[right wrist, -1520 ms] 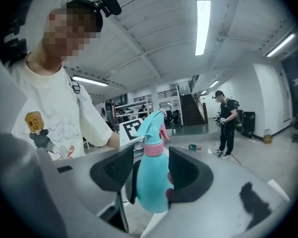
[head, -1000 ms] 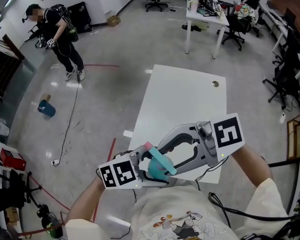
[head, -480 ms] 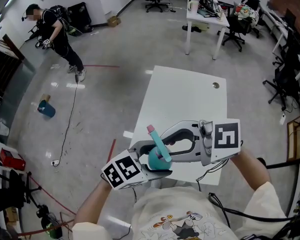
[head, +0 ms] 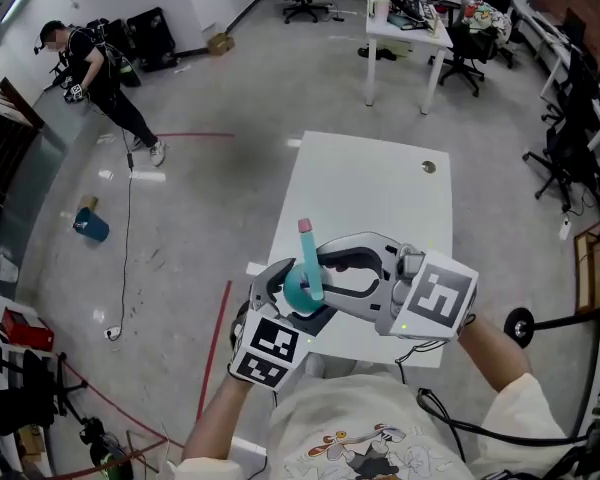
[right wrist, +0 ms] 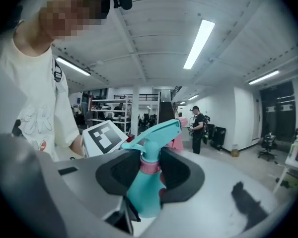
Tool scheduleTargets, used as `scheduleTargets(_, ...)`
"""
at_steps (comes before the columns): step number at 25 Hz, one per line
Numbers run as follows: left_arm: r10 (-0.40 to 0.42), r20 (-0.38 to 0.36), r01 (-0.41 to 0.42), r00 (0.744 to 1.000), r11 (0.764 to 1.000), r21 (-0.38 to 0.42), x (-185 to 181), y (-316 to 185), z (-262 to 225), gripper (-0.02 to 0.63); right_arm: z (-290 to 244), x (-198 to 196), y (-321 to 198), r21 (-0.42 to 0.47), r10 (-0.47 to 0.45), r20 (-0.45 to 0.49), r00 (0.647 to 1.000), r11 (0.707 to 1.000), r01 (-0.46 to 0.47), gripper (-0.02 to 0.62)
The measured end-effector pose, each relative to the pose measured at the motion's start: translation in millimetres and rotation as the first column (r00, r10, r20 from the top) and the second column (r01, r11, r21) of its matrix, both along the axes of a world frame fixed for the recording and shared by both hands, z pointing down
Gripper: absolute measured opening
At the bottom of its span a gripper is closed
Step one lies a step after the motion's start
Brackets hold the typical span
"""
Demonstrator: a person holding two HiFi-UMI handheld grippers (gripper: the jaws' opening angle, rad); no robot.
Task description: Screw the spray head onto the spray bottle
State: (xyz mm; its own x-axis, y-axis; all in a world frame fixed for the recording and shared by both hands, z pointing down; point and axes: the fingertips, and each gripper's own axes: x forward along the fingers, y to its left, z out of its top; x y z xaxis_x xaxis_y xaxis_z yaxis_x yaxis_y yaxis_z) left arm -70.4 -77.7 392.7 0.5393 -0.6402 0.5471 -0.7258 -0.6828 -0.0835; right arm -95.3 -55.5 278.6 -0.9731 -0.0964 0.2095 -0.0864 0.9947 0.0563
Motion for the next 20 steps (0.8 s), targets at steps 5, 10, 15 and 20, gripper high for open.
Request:
scheduleTargets(5,-0.169,0.035,0.166,0.985,0.983,0.074,-11.3,-15.0,0.5,0.41,1.6,-4.2,-8.7,-0.002,0.14,0.0,0.99,0.99,-0.14,0.129)
scheduleTargets(10,-0.287,0.044,0.284,0.957,0.956,0.079,-13.3,-19.1,8.1,0.41,11.0,-0.9,-17.3,-0.052,0.252,-0.041,0.967,0.966,-0.254,0.129)
scheduleTargets(15,-0.259,0.01,0.258,0.966,0.965,0.054,-20.2,-14.2,12.9,0.41,18.3,-11.3,-10.2,-0.03,0.248,-0.07,0.966,0.968,-0.25,0.134)
scheduleTargets(20,-0.172,-0.007,0.172,0.985,0.985,0.024,-33.6,-8.0,23.4,0.41,28.0,0.8,-4.8,-0.109,0.153,-0.079,0.985,0.981,-0.161,0.215)
